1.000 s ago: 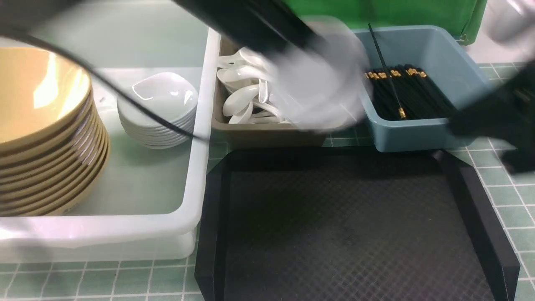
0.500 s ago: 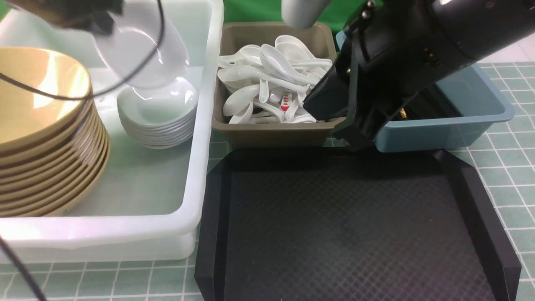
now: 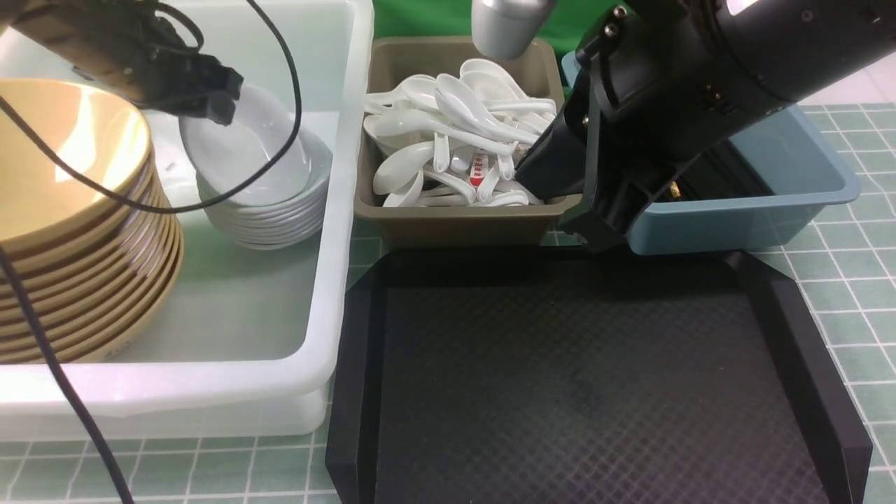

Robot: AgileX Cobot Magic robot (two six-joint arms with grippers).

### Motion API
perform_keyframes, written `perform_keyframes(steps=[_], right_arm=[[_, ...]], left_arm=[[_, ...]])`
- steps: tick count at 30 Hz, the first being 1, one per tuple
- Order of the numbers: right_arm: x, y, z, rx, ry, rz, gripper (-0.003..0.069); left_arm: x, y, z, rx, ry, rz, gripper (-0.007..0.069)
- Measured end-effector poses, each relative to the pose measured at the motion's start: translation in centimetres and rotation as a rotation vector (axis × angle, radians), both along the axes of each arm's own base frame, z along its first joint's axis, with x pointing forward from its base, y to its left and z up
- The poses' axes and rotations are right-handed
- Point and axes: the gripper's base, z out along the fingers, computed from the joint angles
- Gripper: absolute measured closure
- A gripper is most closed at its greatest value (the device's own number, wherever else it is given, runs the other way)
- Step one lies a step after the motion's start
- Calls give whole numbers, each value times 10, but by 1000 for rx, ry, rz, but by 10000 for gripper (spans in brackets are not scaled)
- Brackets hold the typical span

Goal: On blue table put chopsticks spoon bowls plates into blue grey white boxes.

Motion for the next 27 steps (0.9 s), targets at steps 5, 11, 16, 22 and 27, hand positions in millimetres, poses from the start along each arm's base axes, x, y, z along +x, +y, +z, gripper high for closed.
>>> perform_keyframes(steps=[5, 11, 16, 22, 27], right_arm=[[0, -3, -2, -37, 3, -14, 610], [2, -8, -3, -70, 11, -77, 610], [-7, -21, -1, -78, 19, -134, 610], [-41, -49, -17, 4, -22, -153, 610], [-71, -74, -41, 59, -68, -161, 610]], left_arm=[[-5, -1, 36, 10, -57, -21, 42], [-35, -10, 110, -19, -142, -35, 88], [-82, -35, 149, 56, -134, -93, 412], [-150, -42, 135, 110, -17, -81, 624], [-208, -35, 104, 74, -39, -43, 632]])
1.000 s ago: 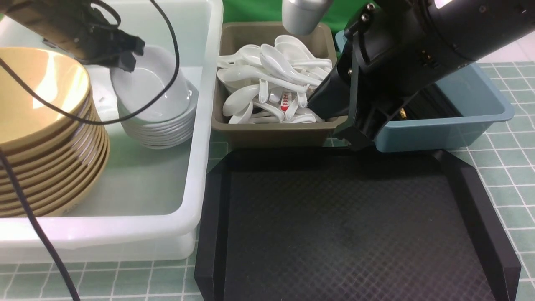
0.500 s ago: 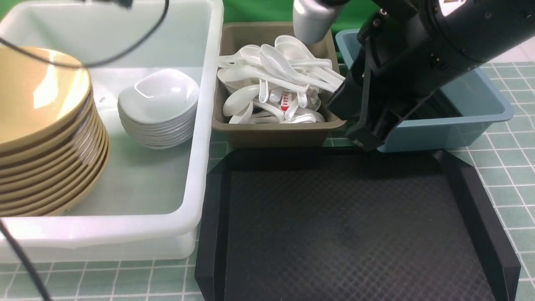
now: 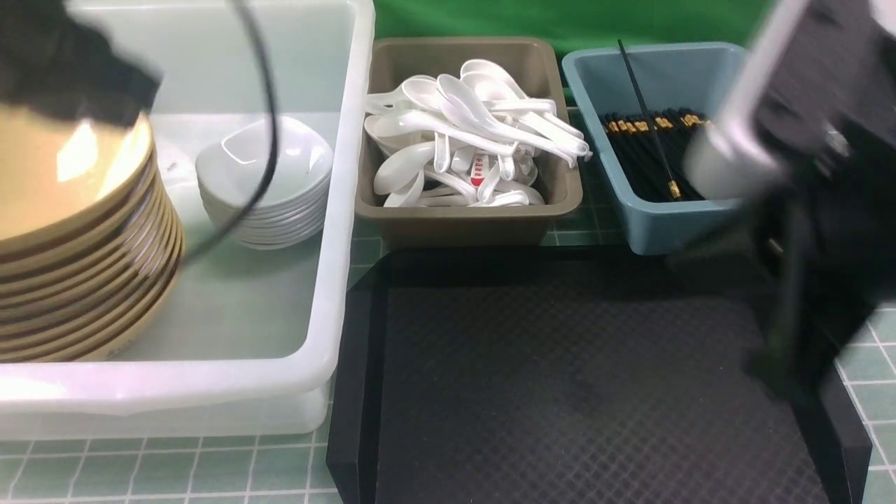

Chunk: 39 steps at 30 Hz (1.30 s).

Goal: On blue table put chopsticks spoon bowls plates into blue grey white boxes.

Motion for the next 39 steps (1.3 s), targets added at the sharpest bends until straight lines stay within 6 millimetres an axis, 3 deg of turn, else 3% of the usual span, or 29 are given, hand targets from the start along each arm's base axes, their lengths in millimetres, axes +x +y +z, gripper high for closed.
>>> perform_keyframes(steps=[2, 4, 9, 12, 14, 23, 39], right_arm=[[-13, -9, -10, 54, -35, -1, 610], [-26, -19, -18, 146, -98, -3, 610], [-42, -31, -31, 266, -169, -10, 610], [-53, -39, -36, 337, -218, -16, 610], [-56, -42, -35, 368, -236, -18, 610], [-57, -43, -35, 407, -264, -24, 604], [-56, -43, -36, 414, -273, -25, 586]], left_arm=[[-30, 2, -13, -40, -55, 2, 632], [-57, 4, -38, -78, -70, 5, 632], [-93, 8, -72, -106, -113, 15, 632], [-123, 13, -103, -117, -176, 23, 632], [-133, 15, -109, -127, -244, 26, 632], [-159, 20, -131, -167, -511, 40, 632], [-164, 21, -141, -161, -481, 37, 632]])
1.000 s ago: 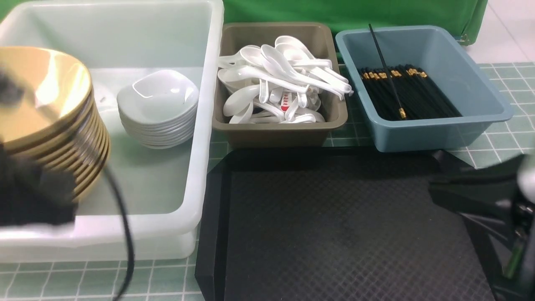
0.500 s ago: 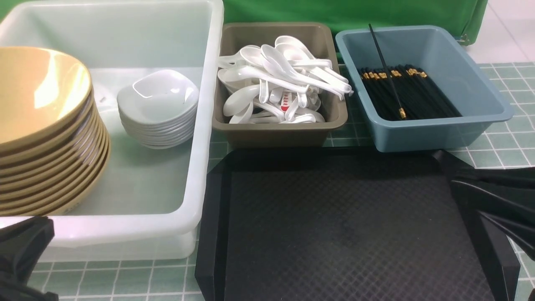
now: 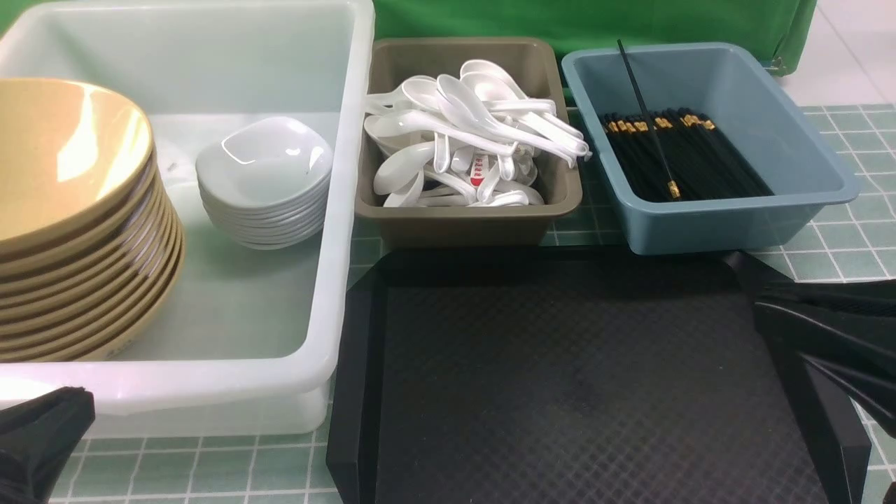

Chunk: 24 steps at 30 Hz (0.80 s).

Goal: On blue table put chopsticks spoon bowls plates into blue grey white boxes.

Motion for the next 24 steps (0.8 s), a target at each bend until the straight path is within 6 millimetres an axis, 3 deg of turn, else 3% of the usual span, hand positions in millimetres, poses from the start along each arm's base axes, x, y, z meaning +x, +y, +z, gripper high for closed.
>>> perform_keyframes(steps=[3, 8, 13, 18, 24], right_arm=[[-2, -6, -13, 23, -26, -33, 586], [-7, -35, -45, 119, -108, -220, 623], [-22, -74, -101, 183, -125, -565, 624], [-36, -92, -142, 166, -128, -793, 624], [-44, -96, -155, 156, -69, -882, 624]], left_arm=[[0, 0, 0, 1, 0, 0, 632], [0, 0, 0, 1, 0, 0, 632], [0, 0, 0, 1, 0, 0, 632], [0, 0, 0, 1, 0, 0, 632], [0, 0, 0, 1, 0, 0, 632]])
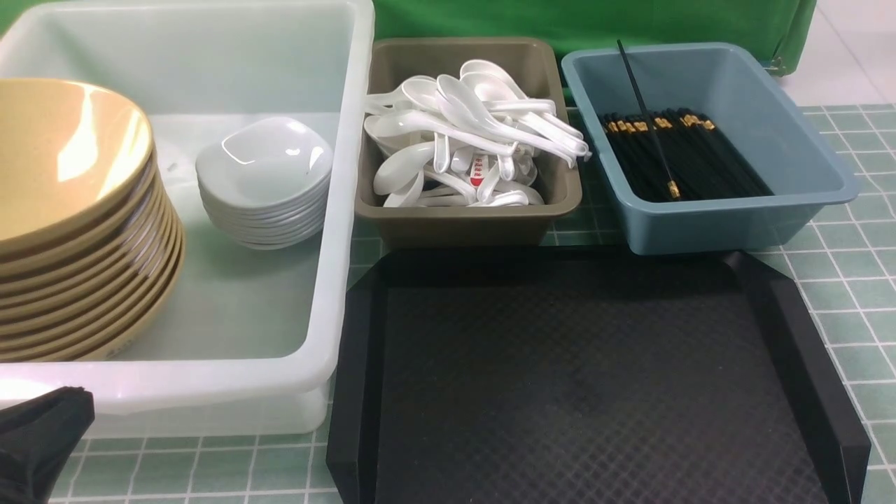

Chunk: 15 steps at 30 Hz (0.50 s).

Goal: On blue table put chopsticks spoon bowls plates into blue grey white boxes.

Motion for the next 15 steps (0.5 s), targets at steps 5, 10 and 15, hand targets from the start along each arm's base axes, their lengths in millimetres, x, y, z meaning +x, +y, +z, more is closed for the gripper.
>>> perform_keyframes(steps=[5, 10, 15], right_arm=[[-1, 0, -5, 4, 53, -9, 624], [-1, -1, -5, 4, 58, -9, 624], [-1, -1, -5, 4, 59, -9, 622]], left_arm=[[0, 0, 0, 0, 0, 0, 632], [0, 0, 0, 0, 0, 0, 632], [0, 0, 0, 0, 0, 0, 632]])
